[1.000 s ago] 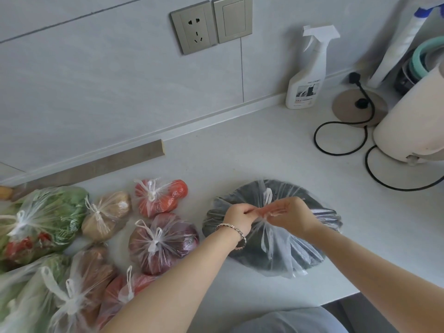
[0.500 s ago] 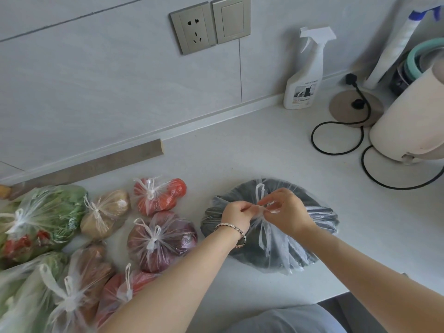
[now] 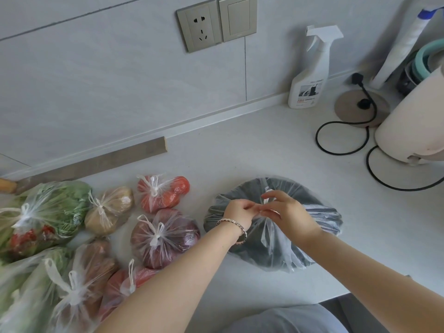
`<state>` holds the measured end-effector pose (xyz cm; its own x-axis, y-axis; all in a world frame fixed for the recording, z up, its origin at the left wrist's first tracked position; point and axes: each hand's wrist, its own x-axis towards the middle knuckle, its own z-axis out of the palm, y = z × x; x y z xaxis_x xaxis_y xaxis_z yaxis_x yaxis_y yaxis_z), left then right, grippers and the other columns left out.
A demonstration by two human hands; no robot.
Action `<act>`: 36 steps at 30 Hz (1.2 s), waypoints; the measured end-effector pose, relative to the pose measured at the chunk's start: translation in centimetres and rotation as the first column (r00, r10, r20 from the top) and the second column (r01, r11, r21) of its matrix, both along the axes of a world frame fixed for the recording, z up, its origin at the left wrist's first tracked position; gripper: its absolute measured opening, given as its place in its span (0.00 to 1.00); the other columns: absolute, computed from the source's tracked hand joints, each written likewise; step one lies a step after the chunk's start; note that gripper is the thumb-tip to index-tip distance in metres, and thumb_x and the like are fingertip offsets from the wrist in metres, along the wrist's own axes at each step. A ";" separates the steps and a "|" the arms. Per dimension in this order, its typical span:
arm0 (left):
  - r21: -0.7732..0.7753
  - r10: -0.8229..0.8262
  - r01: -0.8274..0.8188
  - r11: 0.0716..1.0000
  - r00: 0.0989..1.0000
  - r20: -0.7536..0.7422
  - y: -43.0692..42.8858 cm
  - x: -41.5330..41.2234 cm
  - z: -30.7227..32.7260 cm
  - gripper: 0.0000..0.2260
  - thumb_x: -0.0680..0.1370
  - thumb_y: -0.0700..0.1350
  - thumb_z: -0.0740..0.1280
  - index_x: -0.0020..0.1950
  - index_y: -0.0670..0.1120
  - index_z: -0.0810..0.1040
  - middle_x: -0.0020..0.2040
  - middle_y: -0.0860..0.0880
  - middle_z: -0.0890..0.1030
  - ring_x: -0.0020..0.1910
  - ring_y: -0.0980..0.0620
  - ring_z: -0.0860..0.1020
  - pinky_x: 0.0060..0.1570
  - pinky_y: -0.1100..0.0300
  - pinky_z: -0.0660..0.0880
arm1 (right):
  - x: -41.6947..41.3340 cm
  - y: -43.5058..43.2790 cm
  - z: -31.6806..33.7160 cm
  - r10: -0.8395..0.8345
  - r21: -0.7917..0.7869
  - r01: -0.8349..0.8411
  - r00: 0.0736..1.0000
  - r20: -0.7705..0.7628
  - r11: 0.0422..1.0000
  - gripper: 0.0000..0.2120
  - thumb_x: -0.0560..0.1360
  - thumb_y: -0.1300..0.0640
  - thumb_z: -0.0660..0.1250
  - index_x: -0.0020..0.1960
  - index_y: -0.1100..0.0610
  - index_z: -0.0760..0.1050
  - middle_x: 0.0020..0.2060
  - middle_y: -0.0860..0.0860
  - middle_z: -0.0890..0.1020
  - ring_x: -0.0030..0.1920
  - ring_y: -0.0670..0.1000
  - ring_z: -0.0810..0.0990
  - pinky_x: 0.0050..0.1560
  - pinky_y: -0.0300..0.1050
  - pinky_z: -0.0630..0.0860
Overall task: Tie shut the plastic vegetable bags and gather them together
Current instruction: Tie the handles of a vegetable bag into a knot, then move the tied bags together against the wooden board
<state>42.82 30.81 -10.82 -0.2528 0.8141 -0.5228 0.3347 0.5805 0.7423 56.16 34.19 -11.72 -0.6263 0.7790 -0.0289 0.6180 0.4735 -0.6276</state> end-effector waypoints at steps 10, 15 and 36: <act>0.044 -0.093 0.107 0.993 0.963 -0.253 0.8 0.4 -0.1 0.09 0.75 0.42 0.65 0.44 0.40 0.82 0.41 0.42 0.82 0.39 0.49 0.75 0.39 0.63 0.66 | 0.8 0.3 -0.1 0.071 0.321 -0.111 0.989 0.131 0.940 0.16 0.71 0.49 0.58 0.33 0.54 0.80 0.35 0.47 0.81 0.45 0.48 0.67 0.39 0.43 0.79; 0.016 -0.111 0.124 0.992 0.934 -0.339 0.5 0.0 -1.3 0.09 0.76 0.41 0.64 0.45 0.43 0.84 0.49 0.44 0.81 0.50 0.47 0.77 0.45 0.64 0.67 | 1.6 -0.9 -1.3 0.098 0.284 -0.126 0.989 0.110 0.951 0.06 0.68 0.53 0.69 0.35 0.54 0.80 0.36 0.46 0.82 0.45 0.46 0.69 0.41 0.42 0.77; -0.072 0.216 -0.277 0.958 0.865 -0.452 -10.8 -20.0 3.8 0.09 0.77 0.40 0.60 0.47 0.38 0.80 0.45 0.42 0.83 0.45 0.46 0.80 0.49 0.56 0.76 | -20.5 -1.8 8.8 0.575 -0.111 -0.574 0.751 0.325 0.812 0.14 0.78 0.53 0.57 0.59 0.53 0.76 0.60 0.51 0.77 0.62 0.53 0.73 0.61 0.45 0.68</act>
<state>22.83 20.01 -7.02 -0.6629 0.6271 -0.4091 0.4387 0.7681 0.4665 35.66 32.43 -2.88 -0.9078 0.2750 -0.3167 0.3976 0.8045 -0.4412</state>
